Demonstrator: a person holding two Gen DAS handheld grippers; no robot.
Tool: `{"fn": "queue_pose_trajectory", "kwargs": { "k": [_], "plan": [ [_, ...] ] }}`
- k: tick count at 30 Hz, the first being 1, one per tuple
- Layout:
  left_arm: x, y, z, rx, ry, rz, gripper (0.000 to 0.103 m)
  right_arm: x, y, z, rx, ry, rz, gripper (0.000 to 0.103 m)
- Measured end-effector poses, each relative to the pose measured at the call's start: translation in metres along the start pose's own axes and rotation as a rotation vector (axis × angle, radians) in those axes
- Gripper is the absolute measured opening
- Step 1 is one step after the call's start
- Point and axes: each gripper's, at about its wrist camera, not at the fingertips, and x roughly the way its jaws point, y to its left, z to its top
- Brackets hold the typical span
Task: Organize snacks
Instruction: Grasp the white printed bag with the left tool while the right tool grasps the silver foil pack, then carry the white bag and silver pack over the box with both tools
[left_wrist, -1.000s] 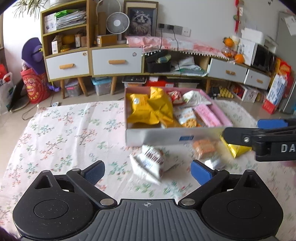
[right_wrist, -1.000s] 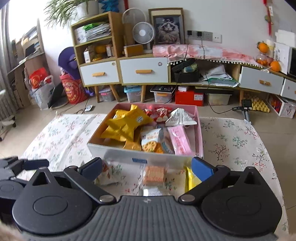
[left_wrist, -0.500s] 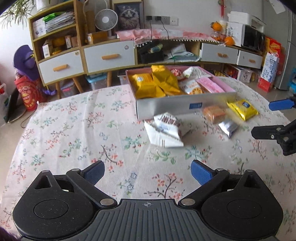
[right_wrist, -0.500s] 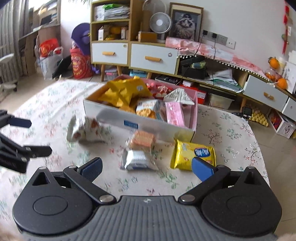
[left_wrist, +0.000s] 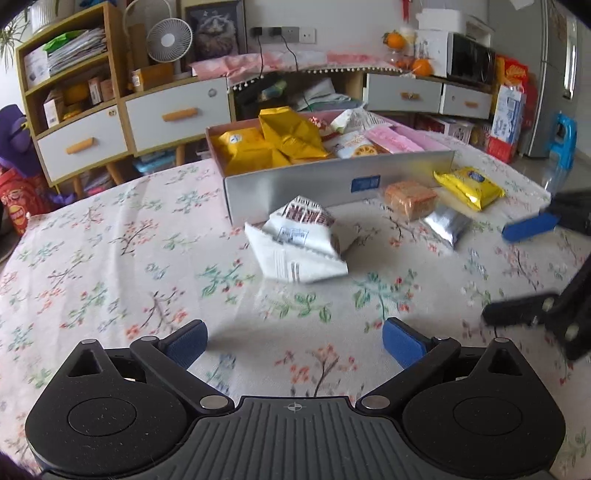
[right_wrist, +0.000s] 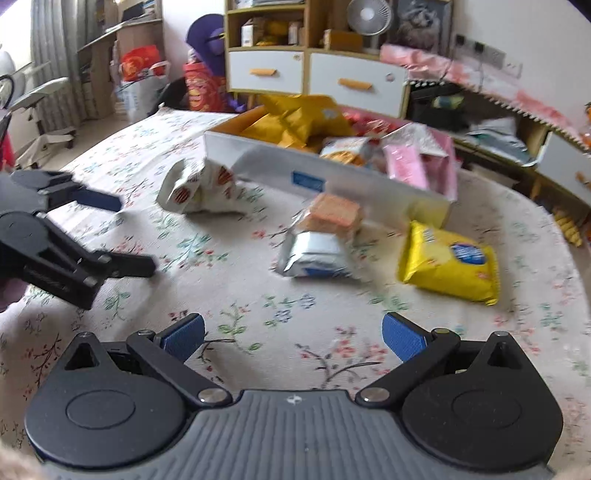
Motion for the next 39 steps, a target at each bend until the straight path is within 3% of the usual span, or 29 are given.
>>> {"fn": "queue_pose_trajectory", "kwargs": {
  "k": [7, 14, 20, 22, 25, 35, 39],
  "plan": [
    [0.017, 0.006, 0.012, -0.036, -0.035, -0.022, 0.102, 0.008, -0.004, -0.003, 0.030, -0.065, 0.024, 0.103],
    [0.026, 0.001, 0.025, -0.048, -0.058, -0.002, 0.100, 0.018, -0.002, 0.009, 0.038, -0.075, 0.014, 0.103],
    [0.024, -0.004, 0.031, -0.065, -0.083, -0.010, 0.086, 0.020, -0.002, 0.011, 0.034, -0.086, 0.006, 0.101],
    [0.023, -0.004, 0.033, -0.075, -0.087, -0.018, 0.079, 0.020, -0.003, 0.012, 0.038, -0.092, 0.011, 0.097],
    [0.025, -0.001, 0.035, -0.115, -0.078, -0.029, 0.067, 0.019, -0.006, 0.015, 0.055, -0.098, 0.003, 0.083],
    [0.020, -0.005, 0.038, -0.134, -0.068, -0.028, 0.052, 0.016, -0.012, 0.019, 0.066, -0.098, -0.007, 0.045],
    [0.019, -0.006, 0.039, -0.140, -0.056, -0.028, 0.051, 0.016, -0.013, 0.020, 0.066, -0.092, -0.007, 0.041]
  ]
}}
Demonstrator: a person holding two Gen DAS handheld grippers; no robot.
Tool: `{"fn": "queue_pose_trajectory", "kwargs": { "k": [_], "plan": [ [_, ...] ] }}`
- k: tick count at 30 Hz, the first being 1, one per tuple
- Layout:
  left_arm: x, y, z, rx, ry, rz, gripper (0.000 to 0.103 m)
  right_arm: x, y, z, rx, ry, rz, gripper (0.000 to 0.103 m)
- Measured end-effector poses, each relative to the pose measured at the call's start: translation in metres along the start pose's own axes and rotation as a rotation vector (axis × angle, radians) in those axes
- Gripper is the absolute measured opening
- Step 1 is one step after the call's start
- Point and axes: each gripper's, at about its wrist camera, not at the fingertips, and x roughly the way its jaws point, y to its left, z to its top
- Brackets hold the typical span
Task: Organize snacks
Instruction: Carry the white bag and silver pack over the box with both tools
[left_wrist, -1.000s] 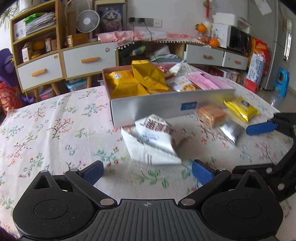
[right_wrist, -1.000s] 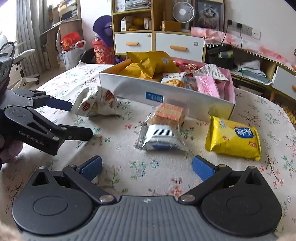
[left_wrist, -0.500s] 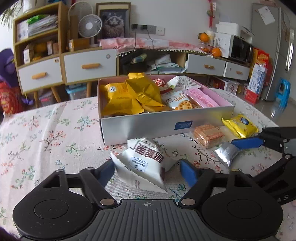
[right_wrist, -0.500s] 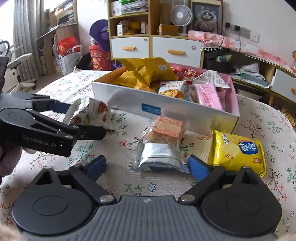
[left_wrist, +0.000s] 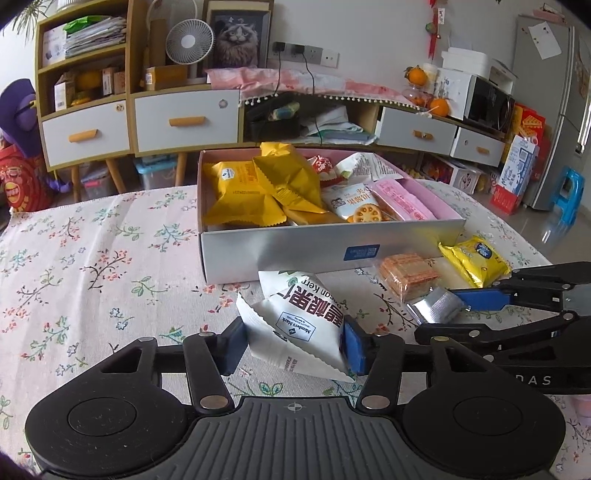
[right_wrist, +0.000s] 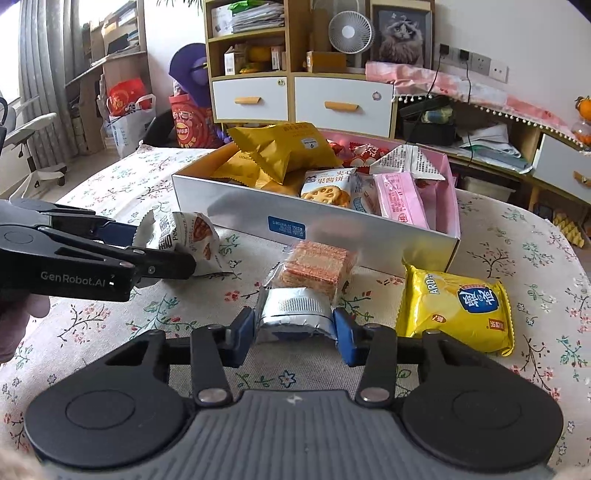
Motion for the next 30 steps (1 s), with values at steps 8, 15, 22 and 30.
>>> {"fn": "queue_pose_trajectory", "kwargs": {
  "k": [8, 15, 22, 30],
  "plan": [
    [-0.003, -0.001, 0.002, -0.010, 0.025, 0.001, 0.050, -0.001, 0.002, 0.002, -0.013, 0.015, 0.001, 0.038],
    [-0.011, 0.000, 0.004, -0.037, 0.045, 0.015, 0.050, -0.002, 0.004, 0.006, -0.007, 0.037, 0.000, 0.037],
    [-0.015, -0.006, 0.004, -0.040, 0.091, 0.034, 0.050, -0.004, 0.007, 0.009, 0.011, 0.096, -0.009, 0.037],
    [-0.022, -0.014, 0.008, -0.038, 0.114, 0.059, 0.050, -0.013, 0.009, 0.018, 0.037, 0.095, -0.015, 0.036]
  ]
}}
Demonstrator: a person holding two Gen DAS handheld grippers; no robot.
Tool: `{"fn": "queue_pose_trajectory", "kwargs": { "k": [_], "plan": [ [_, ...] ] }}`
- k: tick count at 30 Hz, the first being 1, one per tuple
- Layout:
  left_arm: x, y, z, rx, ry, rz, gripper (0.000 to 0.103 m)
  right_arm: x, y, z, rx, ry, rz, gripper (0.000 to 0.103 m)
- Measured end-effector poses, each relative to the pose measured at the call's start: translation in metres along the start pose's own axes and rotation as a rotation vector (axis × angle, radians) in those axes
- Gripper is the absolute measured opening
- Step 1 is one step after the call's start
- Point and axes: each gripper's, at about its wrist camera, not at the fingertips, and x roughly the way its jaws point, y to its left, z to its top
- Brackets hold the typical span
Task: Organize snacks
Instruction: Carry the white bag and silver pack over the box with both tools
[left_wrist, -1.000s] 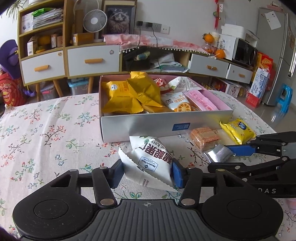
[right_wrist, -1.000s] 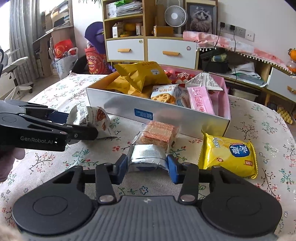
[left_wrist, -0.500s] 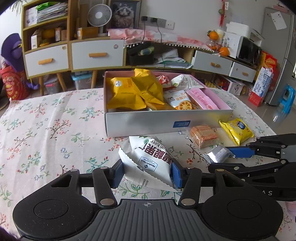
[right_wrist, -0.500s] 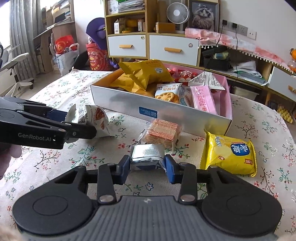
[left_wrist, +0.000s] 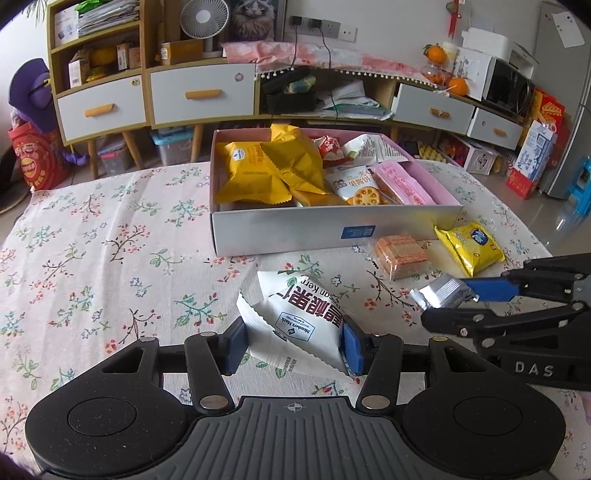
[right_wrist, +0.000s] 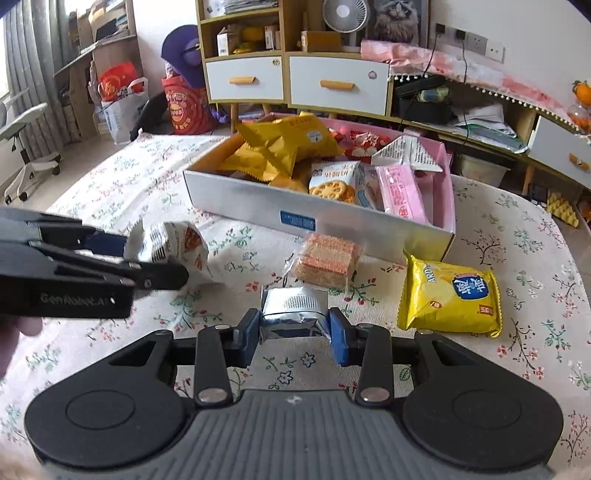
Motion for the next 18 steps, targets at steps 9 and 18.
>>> {"fn": "queue_pose_trajectory", "kwargs": {
  "k": [9, 18],
  "plan": [
    [-0.010, -0.007, 0.005, -0.018, 0.003, 0.005, 0.050, -0.016, -0.009, 0.008, 0.081, -0.029, -0.018, 0.036],
    [-0.018, -0.012, 0.019, -0.054, -0.032, -0.010, 0.050, -0.023, -0.028, 0.022, 0.190, -0.073, -0.028, 0.036]
  ]
}}
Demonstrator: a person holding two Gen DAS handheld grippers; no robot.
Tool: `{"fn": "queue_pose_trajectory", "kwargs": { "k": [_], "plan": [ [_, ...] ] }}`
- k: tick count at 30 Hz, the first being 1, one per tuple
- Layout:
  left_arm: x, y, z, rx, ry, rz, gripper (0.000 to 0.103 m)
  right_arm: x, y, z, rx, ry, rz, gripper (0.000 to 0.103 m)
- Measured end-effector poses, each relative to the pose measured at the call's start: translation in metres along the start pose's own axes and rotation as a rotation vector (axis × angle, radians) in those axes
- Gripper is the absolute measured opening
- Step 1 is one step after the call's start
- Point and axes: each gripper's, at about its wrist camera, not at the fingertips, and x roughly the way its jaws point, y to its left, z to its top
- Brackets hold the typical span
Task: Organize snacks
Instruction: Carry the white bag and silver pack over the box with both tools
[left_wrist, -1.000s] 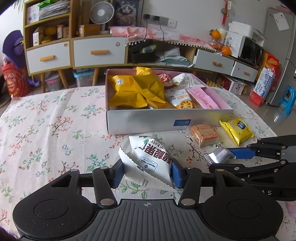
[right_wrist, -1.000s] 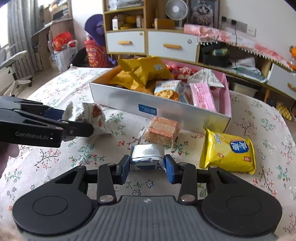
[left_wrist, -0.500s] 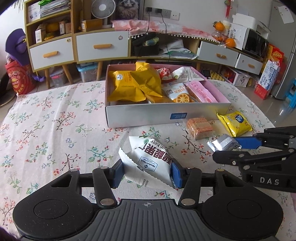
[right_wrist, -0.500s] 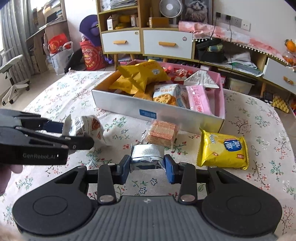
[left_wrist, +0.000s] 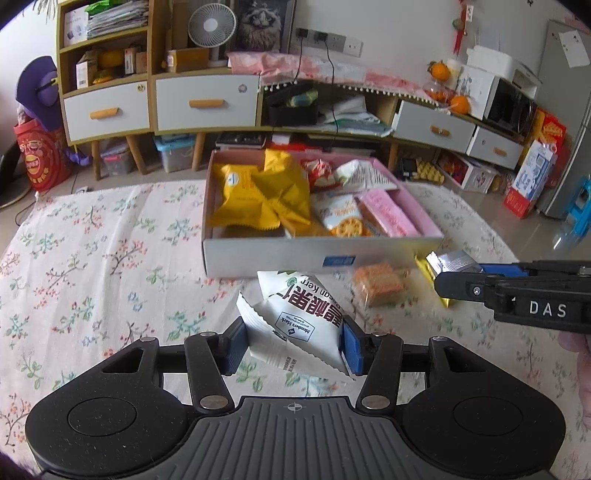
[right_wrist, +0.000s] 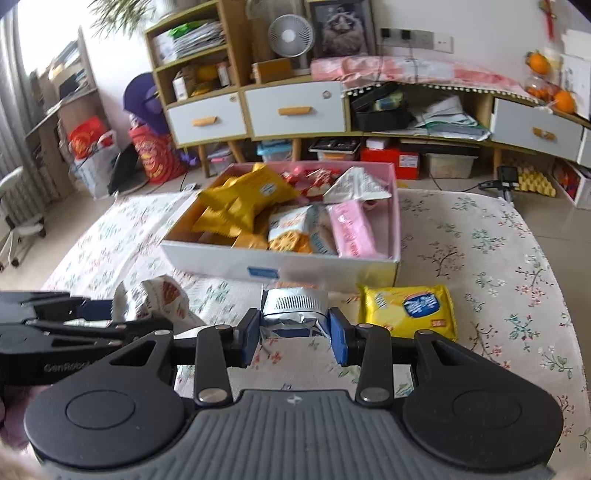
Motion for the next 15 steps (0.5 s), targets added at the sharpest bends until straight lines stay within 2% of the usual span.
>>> {"fn": "queue_pose_trajectory", "kwargs": {
  "k": [10, 15],
  "plan": [
    [0.005, 0.001, 0.017, -0.006, -0.015, 0.025, 0.050, 0.014, -0.018, 0.010, 0.104, -0.016, -0.016, 0.036],
    [0.018, 0.014, 0.035, -0.075, -0.014, 0.046, 0.050, 0.016, -0.031, 0.018, 0.188, -0.046, -0.001, 0.036]
  ]
}}
